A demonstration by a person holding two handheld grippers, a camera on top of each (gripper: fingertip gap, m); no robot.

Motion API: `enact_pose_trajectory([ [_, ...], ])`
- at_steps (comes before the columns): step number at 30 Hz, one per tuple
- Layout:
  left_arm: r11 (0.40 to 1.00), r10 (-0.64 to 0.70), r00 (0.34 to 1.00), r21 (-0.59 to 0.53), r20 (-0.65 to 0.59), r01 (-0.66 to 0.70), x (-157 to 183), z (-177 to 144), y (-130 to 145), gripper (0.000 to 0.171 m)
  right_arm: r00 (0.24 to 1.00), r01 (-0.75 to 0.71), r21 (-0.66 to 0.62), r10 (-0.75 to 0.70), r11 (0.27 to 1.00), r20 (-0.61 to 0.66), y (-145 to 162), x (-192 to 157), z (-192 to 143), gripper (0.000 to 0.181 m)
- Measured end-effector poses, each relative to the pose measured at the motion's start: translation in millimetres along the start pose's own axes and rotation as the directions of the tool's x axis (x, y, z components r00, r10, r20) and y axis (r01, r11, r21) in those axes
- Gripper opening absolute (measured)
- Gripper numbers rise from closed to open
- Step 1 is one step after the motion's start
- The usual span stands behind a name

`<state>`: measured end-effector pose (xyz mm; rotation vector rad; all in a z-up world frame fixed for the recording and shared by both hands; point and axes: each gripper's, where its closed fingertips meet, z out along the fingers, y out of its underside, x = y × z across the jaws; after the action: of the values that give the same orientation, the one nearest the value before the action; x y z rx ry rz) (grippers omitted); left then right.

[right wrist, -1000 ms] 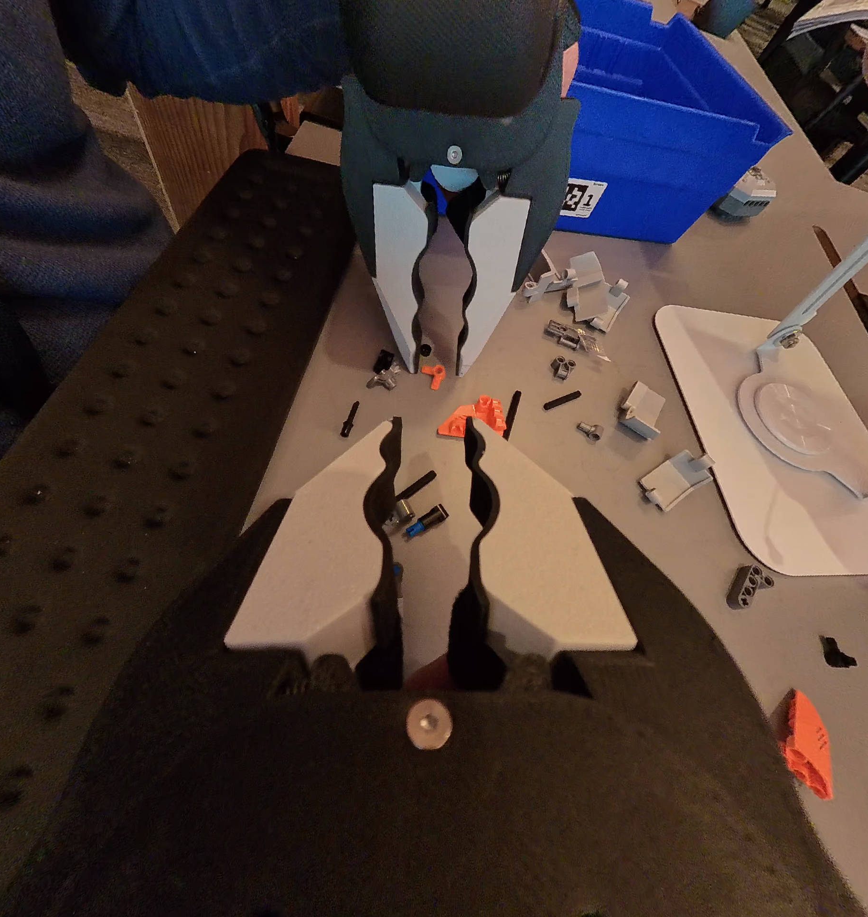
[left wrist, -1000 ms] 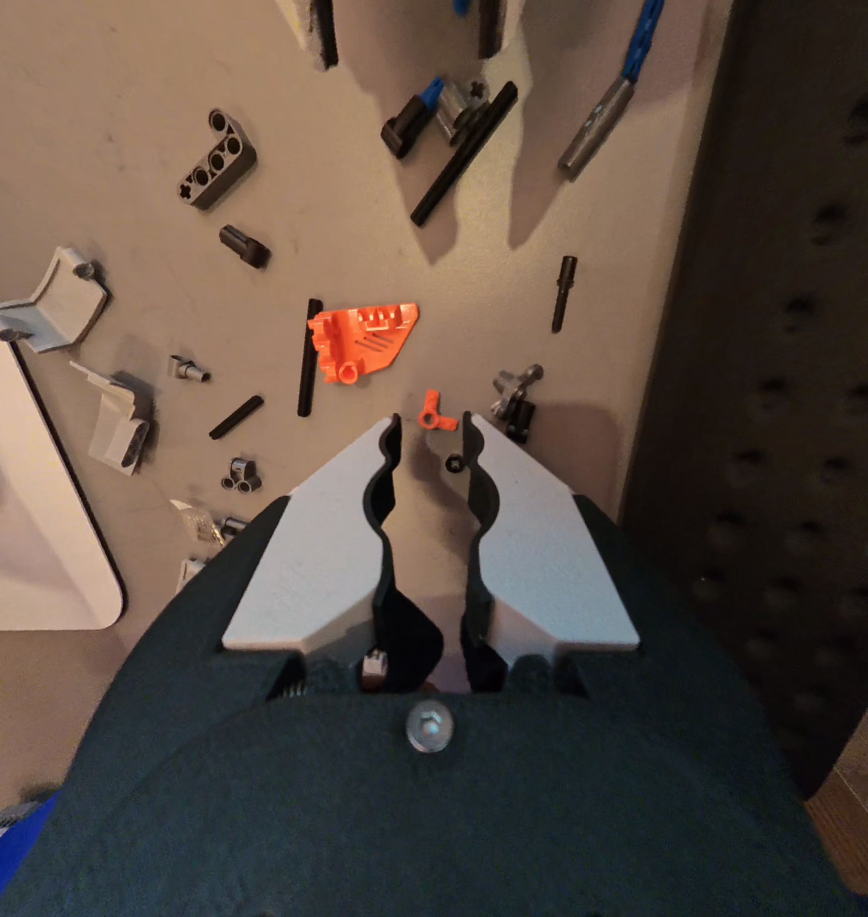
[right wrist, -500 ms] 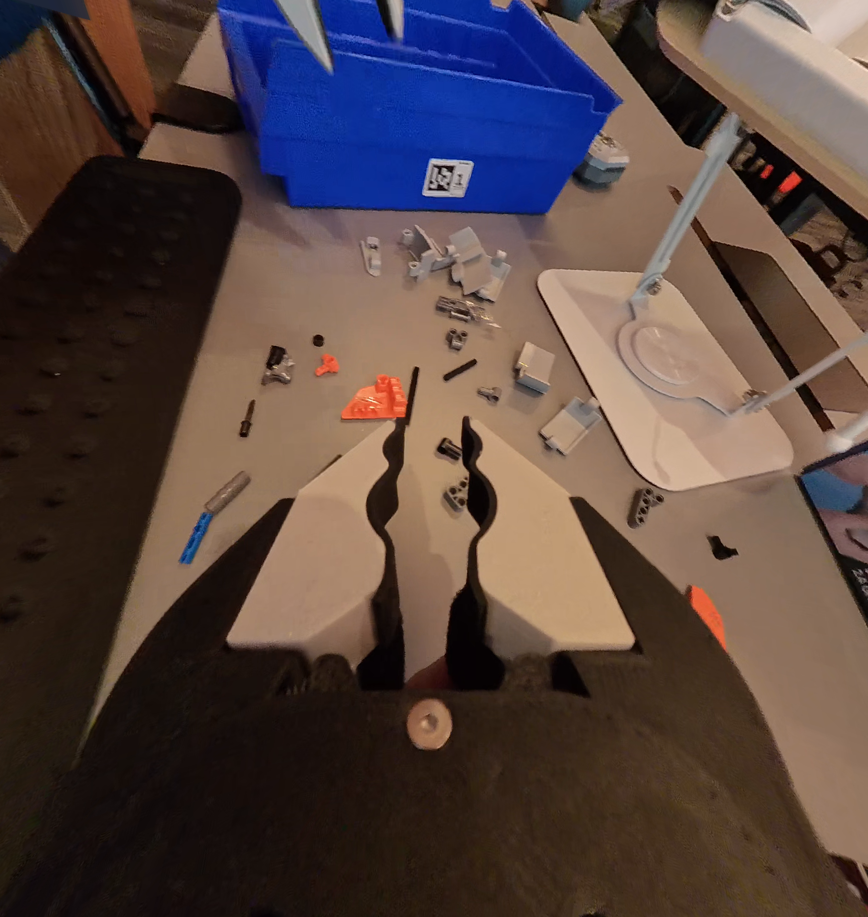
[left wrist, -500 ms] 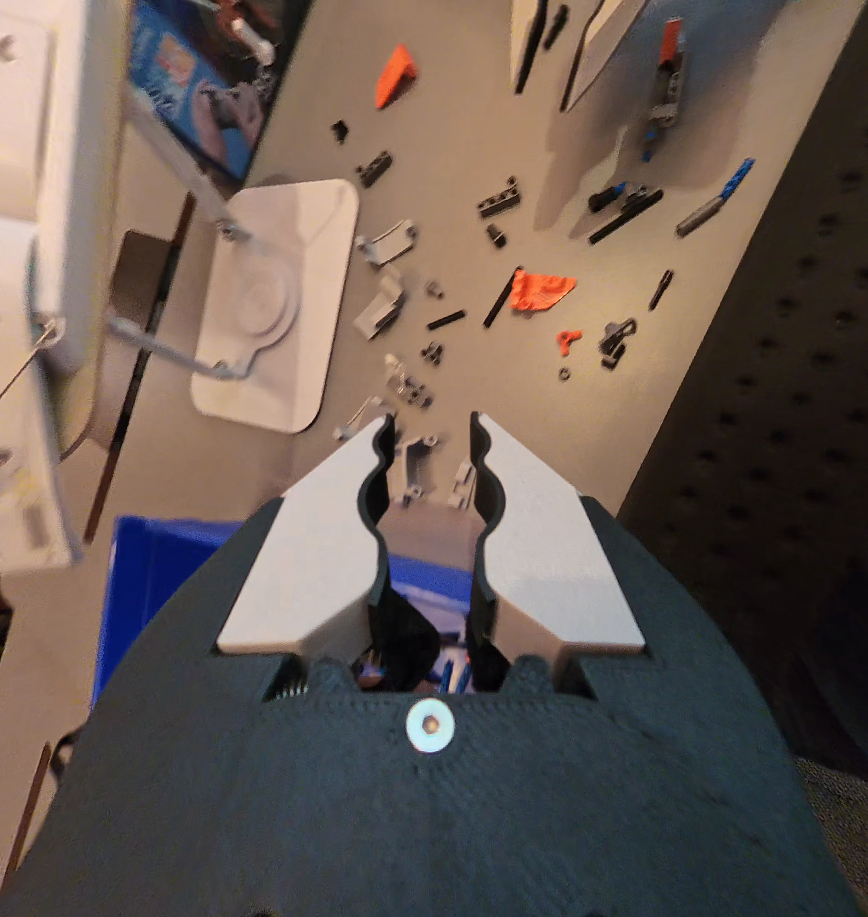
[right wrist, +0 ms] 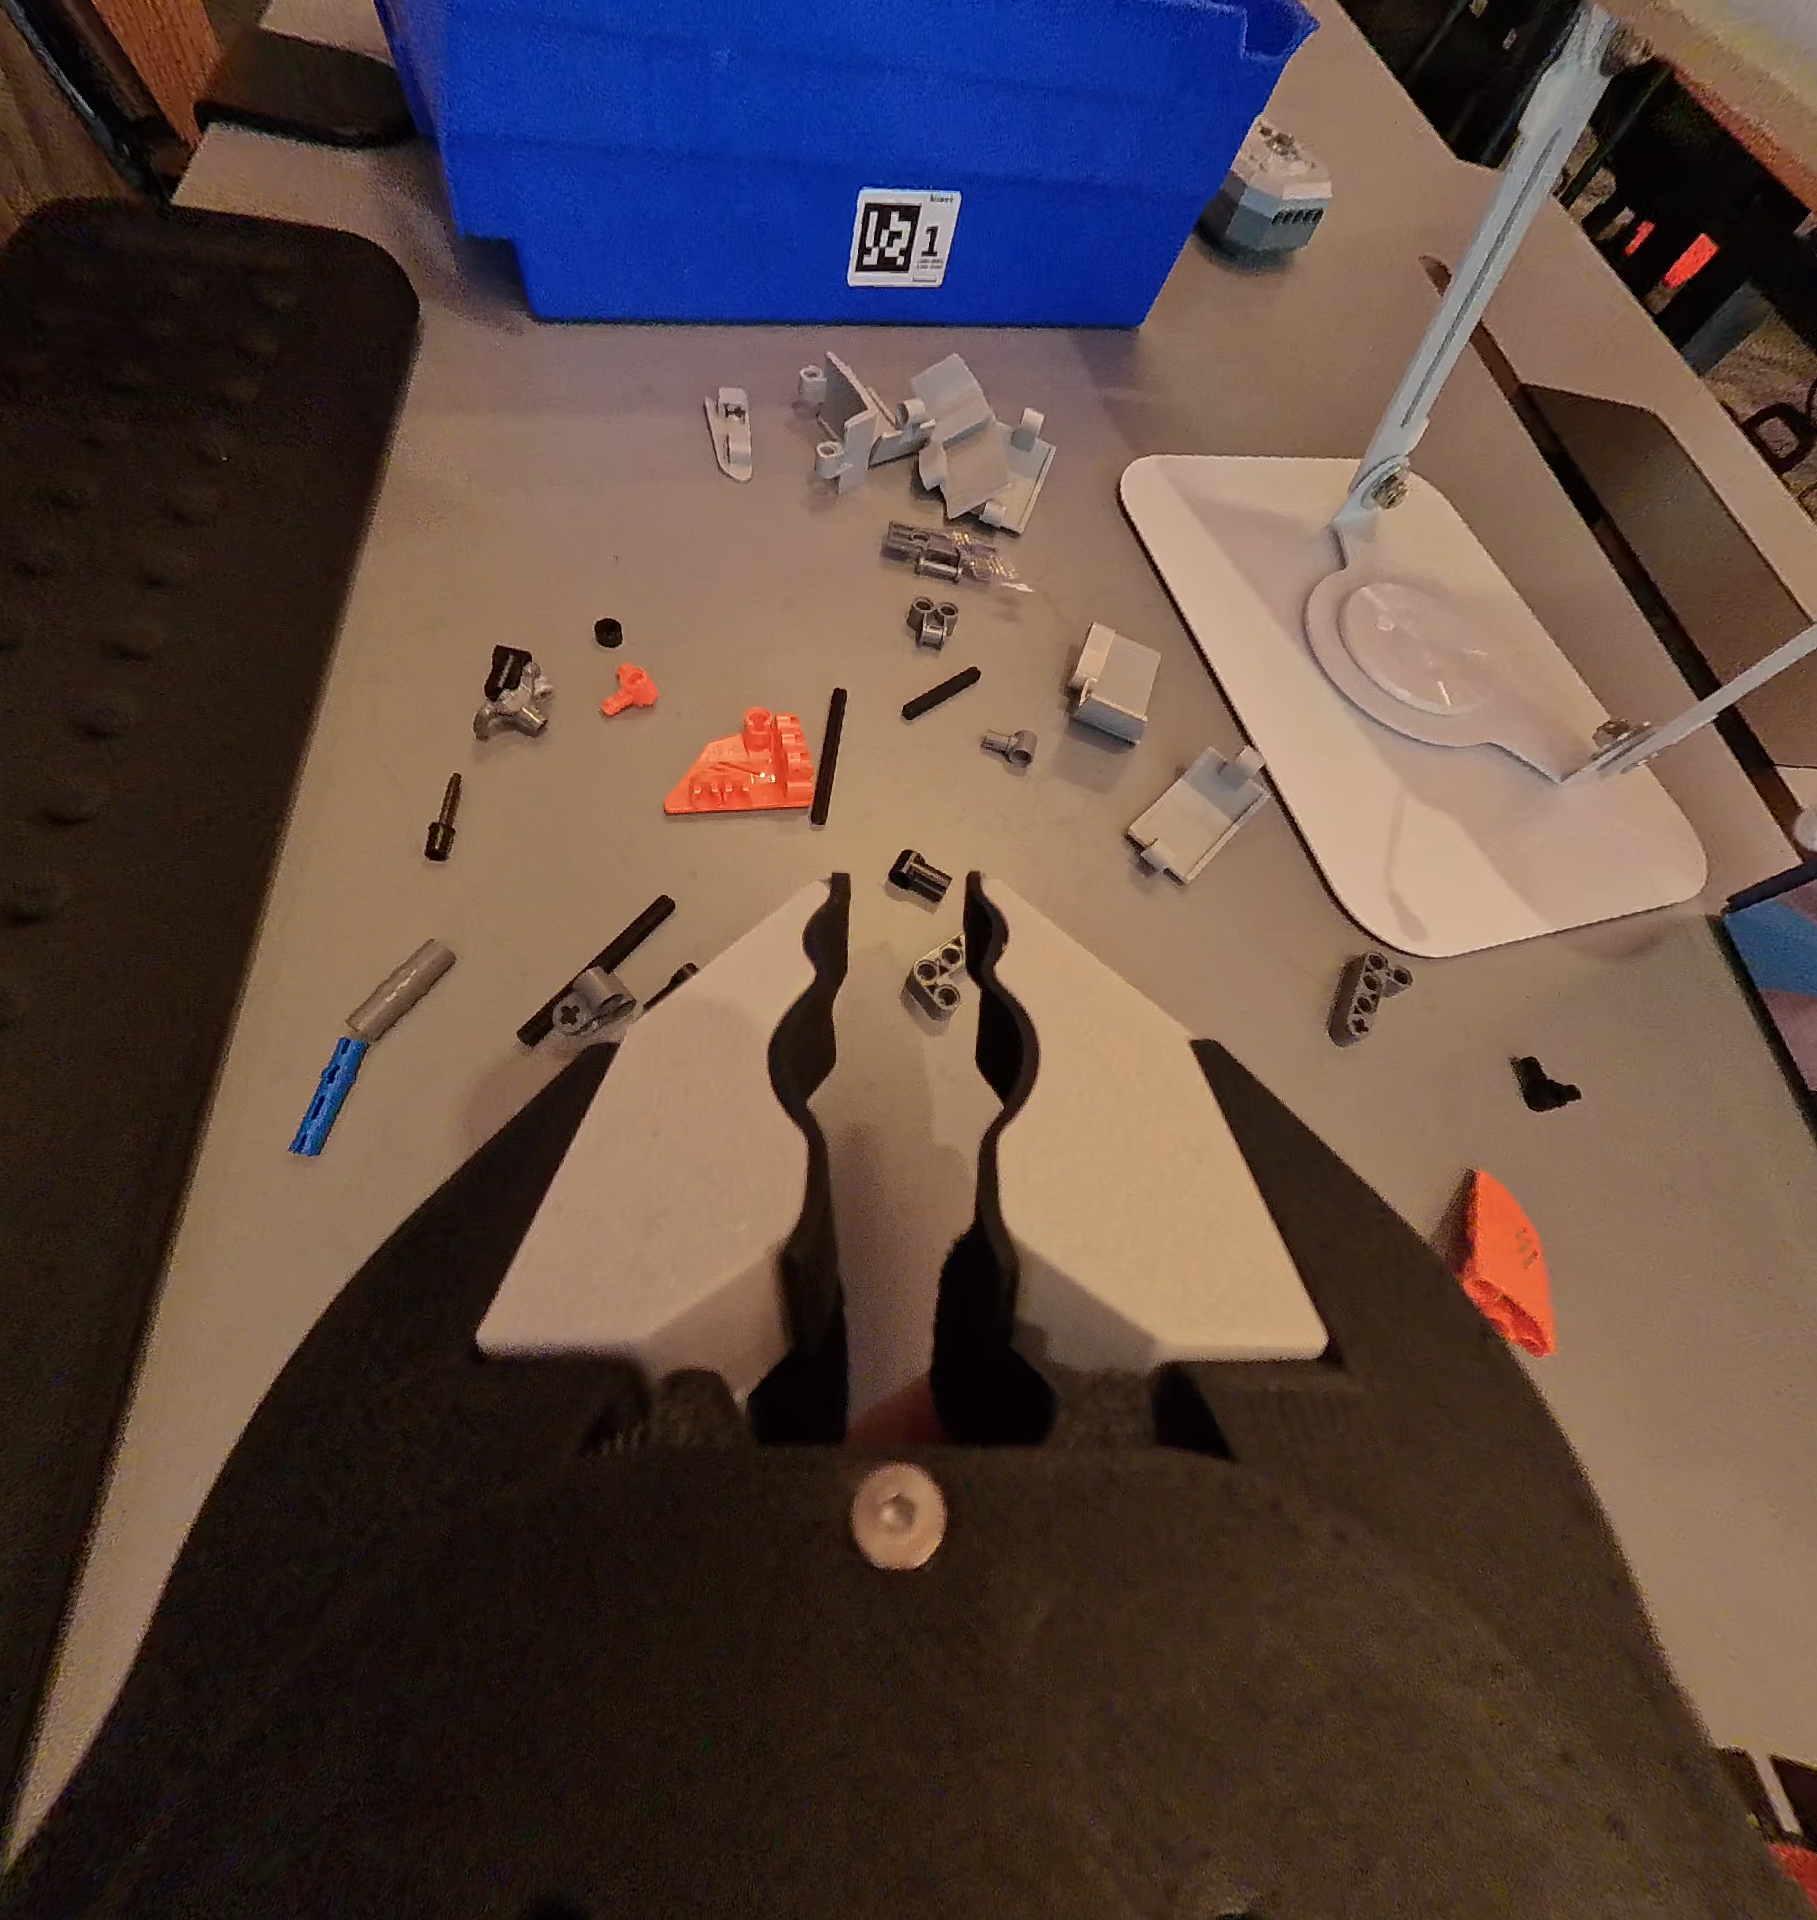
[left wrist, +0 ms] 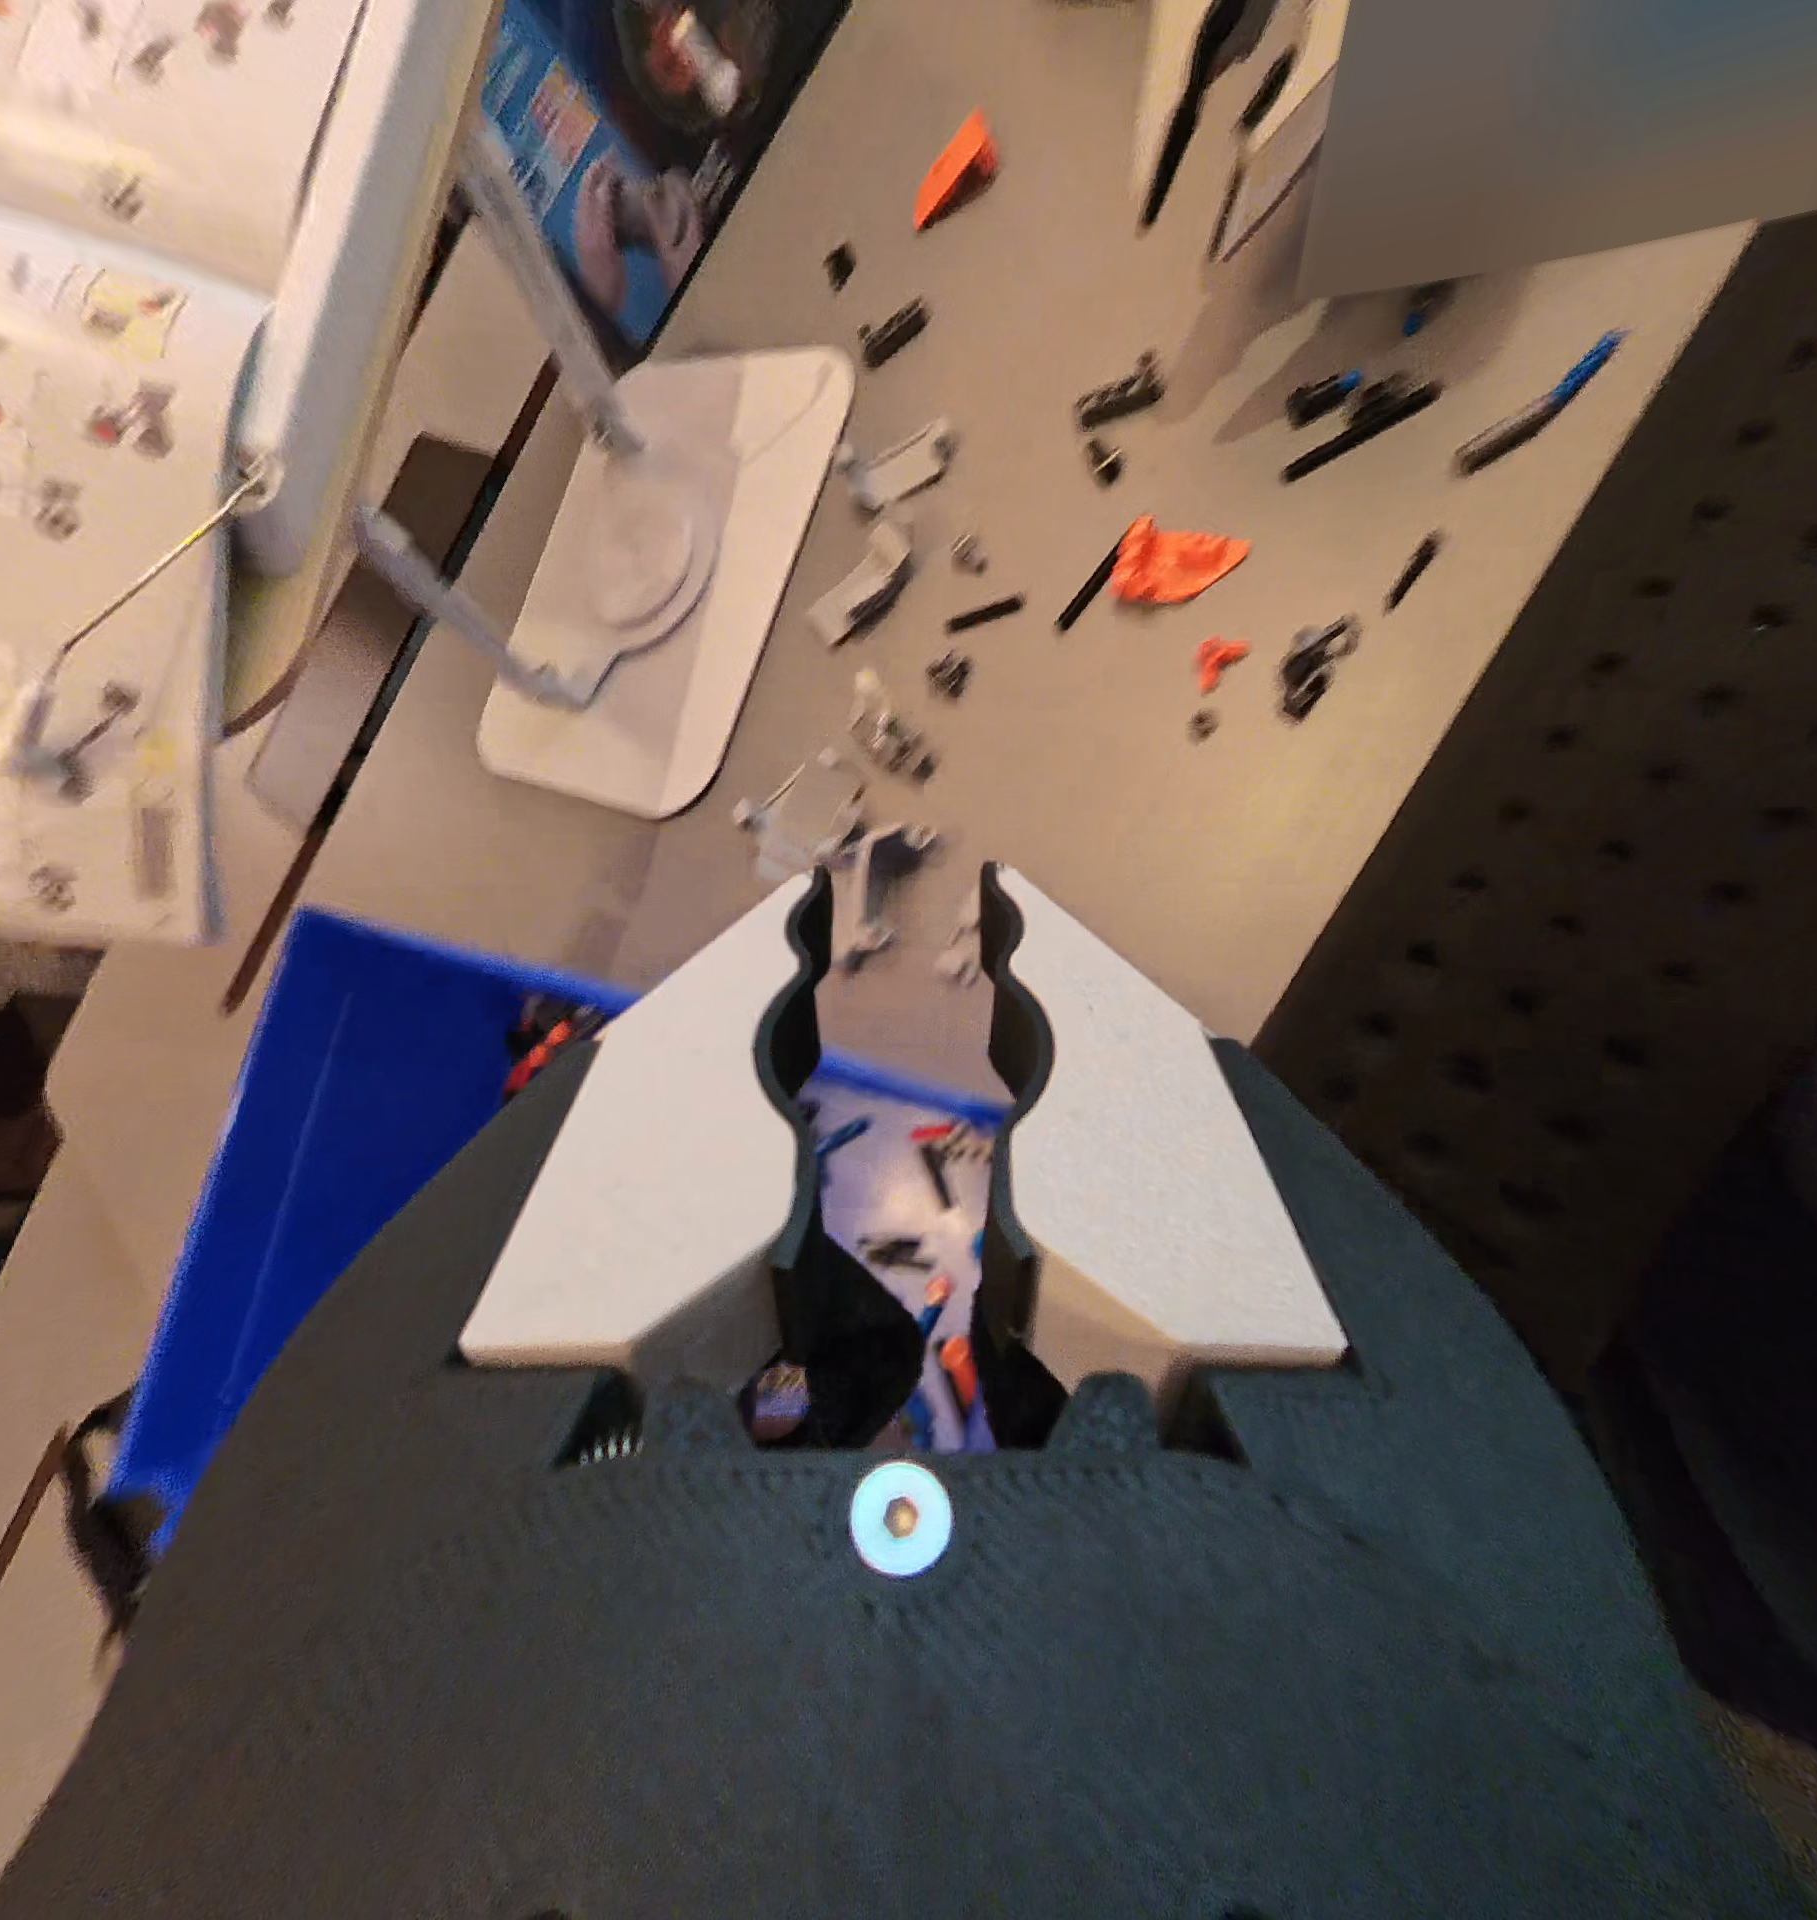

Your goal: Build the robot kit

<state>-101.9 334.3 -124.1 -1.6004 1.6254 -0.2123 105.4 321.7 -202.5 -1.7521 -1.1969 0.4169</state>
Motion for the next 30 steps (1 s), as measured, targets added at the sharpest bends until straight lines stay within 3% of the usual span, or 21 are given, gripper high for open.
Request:
enact_pose_trajectory([
  [5, 0.983, 0.027, 0.986, 0.183, -0.162, 0.003, 73, 41, -60, 0.028, 1.000, 0.007, -0.009, -0.007, 1.000, 0.000, 5, 1, 3, 0.019],
  [8, 0.976, 0.037, 0.991, 0.216, -0.129, -0.009, 83, 75, -76, 0.029, 1.000, 0.020, 0.005, -0.020, 1.000, 0.002, 1, -2, 5, 0.018],
  [17, 0.979, 0.050, 0.995, 0.200, -0.084, -0.032, 89, 120, -74, 0.029, 0.999, 0.051, 0.025, -0.051, 0.998, -0.010, -6, -5, 15, 0.018],
  [24, 0.958, 0.033, 0.998, 0.285, -0.051, -0.018, 73, 83, -82, 0.024, 0.997, 0.076, 0.023, -0.075, 0.997, -0.022, -6, -5, 16, 0.017],
  [27, 0.960, 0.014, 1.000, 0.279, 0.009, -0.016, 52, 58, -74, 0.020, 0.996, 0.084, 0.025, -0.083, 0.996, -0.034, -8, -5, 15, 0.017],
  [28, 0.964, -0.016, 0.999, 0.267, 0.048, 0.002, 37, 46, -67, 0.011, 0.996, 0.085, 0.025, -0.084, 0.996, -0.039, -7, -4, 14, 0.016],
  [30, 0.956, -0.102, 0.993, 0.281, 0.059, 0.081, 13, 14, -53, 0.011, 0.996, 0.079, 0.027, -0.078, 0.996, -0.046, -7, -2, 11, 0.016],
])
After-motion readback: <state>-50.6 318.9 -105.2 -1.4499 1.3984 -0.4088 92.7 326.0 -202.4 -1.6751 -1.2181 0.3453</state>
